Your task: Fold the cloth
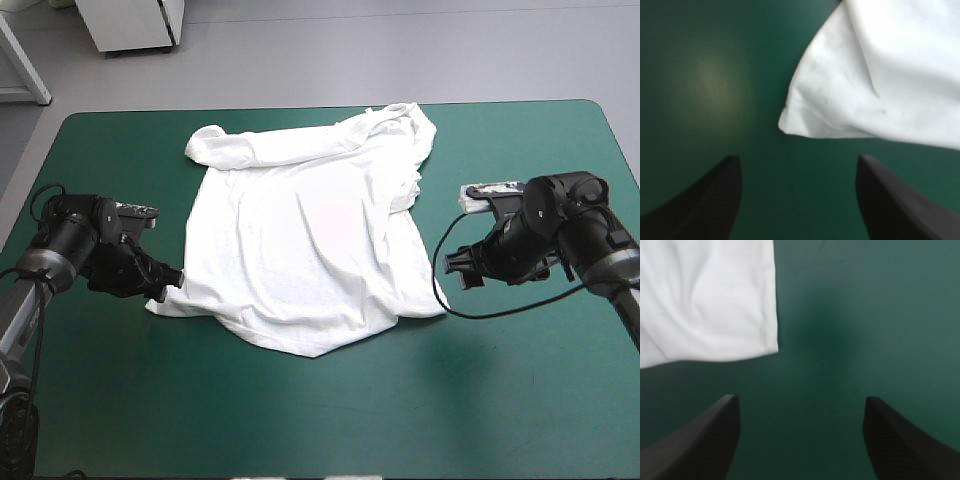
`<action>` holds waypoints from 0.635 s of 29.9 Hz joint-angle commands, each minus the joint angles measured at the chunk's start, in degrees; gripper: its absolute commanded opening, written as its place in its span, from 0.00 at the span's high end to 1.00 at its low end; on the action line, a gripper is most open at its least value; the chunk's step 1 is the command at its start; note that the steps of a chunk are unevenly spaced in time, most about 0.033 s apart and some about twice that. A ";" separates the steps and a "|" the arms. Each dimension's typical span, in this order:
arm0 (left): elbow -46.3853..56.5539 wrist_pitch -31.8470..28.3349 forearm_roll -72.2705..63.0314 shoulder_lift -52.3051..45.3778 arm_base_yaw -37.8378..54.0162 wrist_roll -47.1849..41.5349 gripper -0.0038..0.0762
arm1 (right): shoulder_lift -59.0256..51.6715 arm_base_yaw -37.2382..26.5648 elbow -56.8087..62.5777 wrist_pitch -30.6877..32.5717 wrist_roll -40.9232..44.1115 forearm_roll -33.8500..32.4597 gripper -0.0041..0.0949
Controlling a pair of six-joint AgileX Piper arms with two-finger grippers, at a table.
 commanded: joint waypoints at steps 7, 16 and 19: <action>5.52 -12.90 -2.36 2.85 -0.10 -1.82 0.36 | -6.96 -0.31 4.39 -1.43 0.05 -0.30 0.31; 6.05 -14.23 -7.52 10.73 -0.21 -2.38 0.47 | -6.58 -0.21 4.39 -3.21 0.67 1.86 0.31; 7.15 -13.58 -9.82 10.83 -0.21 -0.53 0.71 | -5.11 -0.21 4.39 -5.40 0.67 2.33 0.31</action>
